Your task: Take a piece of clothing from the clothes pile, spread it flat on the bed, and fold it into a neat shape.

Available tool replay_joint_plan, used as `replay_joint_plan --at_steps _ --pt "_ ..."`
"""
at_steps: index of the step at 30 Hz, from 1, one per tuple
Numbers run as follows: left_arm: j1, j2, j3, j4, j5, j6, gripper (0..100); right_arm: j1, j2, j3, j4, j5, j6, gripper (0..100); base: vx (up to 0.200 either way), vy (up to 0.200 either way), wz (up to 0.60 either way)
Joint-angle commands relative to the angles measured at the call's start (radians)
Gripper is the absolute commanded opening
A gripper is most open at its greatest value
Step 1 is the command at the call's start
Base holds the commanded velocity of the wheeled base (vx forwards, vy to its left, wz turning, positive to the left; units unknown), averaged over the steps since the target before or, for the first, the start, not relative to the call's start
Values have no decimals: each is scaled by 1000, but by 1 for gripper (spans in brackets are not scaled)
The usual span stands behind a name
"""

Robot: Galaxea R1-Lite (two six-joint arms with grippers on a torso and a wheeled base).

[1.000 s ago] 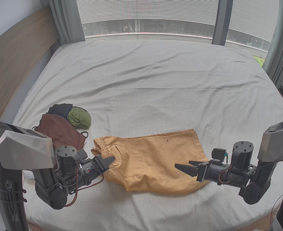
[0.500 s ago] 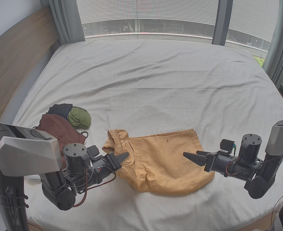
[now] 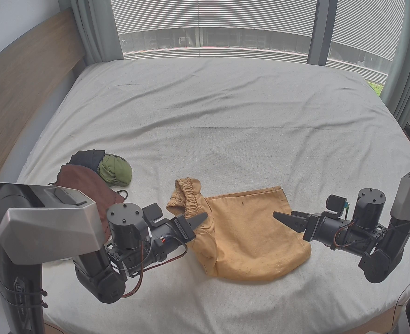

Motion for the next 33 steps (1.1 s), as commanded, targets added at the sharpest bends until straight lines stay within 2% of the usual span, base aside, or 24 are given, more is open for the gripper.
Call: replay_joint_plan --at_steps 1,14,22,33 --pt "-33 34 -50 0 1 -1 0 -16 -12 -2 -1 2 0 100 0 0 0" --pt "-73 97 -169 20 1 -6 0 -66 -43 -10 1 29 8 100 0 0 0" --pt "-156 142 -304 87 1 -24 0 -91 -44 -19 1 31 8 100 0 0 0" --pt "-185 198 -419 161 1 -24 0 -125 -41 -33 1 48 22 100 0 0 0"
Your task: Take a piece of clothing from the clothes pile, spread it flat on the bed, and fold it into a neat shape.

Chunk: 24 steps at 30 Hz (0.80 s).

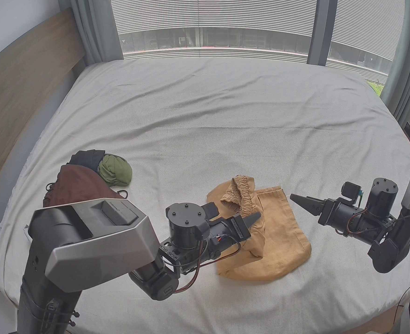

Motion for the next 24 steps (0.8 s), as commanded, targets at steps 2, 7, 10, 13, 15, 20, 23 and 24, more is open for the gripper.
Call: replay_joint_plan --at_steps 2,7,10,13,15,20,23,24 --pt "-18 49 -52 7 2 0 0 -19 4 -11 0 3 2 100 0 0 0" --pt "-32 67 -78 20 2 0 0 -29 5 -17 0 4 2 100 0 0 0" --pt "-38 84 -97 30 3 0 0 -32 5 -17 0 6 2 100 0 0 0" --pt "-41 90 -123 39 3 0 0 -32 5 -18 0 6 2 100 0 0 0" --pt "-43 95 -135 48 2 0 0 -32 4 -18 0 6 2 100 0 0 0" --pt "-54 99 -150 62 2 0 0 -34 4 -20 0 6 2 100 0 0 0" --pt "-54 104 -152 74 2 0 0 -34 4 -20 0 7 2 100 0 0 0" --pt "-54 105 -154 74 2 0 0 -34 4 -20 0 6 2 100 0 0 0"
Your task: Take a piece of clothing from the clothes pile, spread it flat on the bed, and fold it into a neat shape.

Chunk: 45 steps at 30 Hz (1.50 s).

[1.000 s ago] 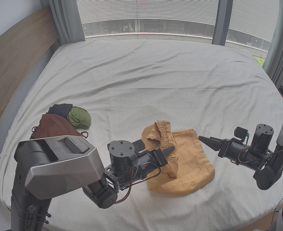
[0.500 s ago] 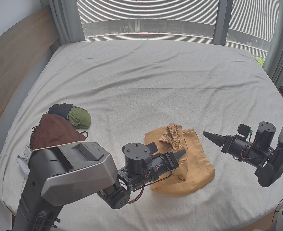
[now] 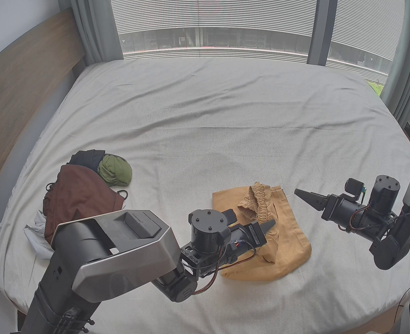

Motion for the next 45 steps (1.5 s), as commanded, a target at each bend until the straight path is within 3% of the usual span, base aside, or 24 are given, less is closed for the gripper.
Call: replay_joint_plan --at_steps 1,5,6,15,24,29,32,34,38,44,45 --pt "-2 8 -5 0 0 0 0 1 2 0 0 -1 0 100 0 0 0" --pt "-1 16 -11 6 1 0 0 1 0 0 0 1 0 100 0 0 0" --pt "-1 18 -15 8 1 0 100 1 0 0 0 1 0 100 0 0 0" --pt "-1 42 -57 -11 61 15 100 -1 2 1 0 10 0 100 0 0 0" --pt "13 16 -12 -38 64 13 100 1 5 4 0 12 0 100 0 0 0" --pt "56 -113 193 -60 32 4 100 7 22 7 0 10 0 100 0 0 0" --pt "91 -196 328 -71 -74 4 100 8 25 9 0 10 0 100 0 0 0" --pt "97 -203 344 -72 -82 6 100 10 25 9 0 10 0 100 0 0 0" --pt "157 -231 443 -201 -103 10 100 11 45 10 -2 10 -3 100 0 0 0" --pt "262 -320 626 -236 -128 90 100 14 46 13 -2 7 -5 100 0 0 0" --pt "317 -358 686 -236 -180 141 100 16 45 18 -2 9 -5 100 0 0 0"
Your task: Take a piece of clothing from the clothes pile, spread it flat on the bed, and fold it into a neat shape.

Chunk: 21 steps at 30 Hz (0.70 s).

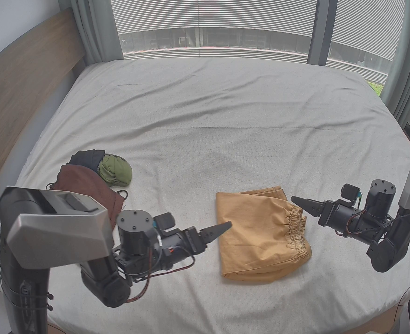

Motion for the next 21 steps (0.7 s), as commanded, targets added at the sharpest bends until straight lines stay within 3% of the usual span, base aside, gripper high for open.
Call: replay_joint_plan --at_steps 1,3,4,5,11,15,21 --pt "146 -145 175 -19 -82 102 100 5 11 8 -1 1 -1 100 0 0 0" --pt "146 -145 175 -19 -82 102 100 5 11 8 -1 1 -1 100 0 0 0" --pt "231 -171 229 -18 -112 202 100 14 11 8 -1 1 -1 100 0 0 0" --pt "277 -181 247 -18 -124 232 100 16 11 8 -1 -1 -1 100 0 0 0" --pt "409 -257 318 -16 -221 360 100 10 12 11 1 -1 -7 100 0 0 0" --pt "432 -263 391 -18 -296 450 100 3 25 9 1 -1 -7 100 0 0 0" --pt "448 -224 445 -18 -304 636 100 5 42 14 -1 -2 -9 100 0 0 0"
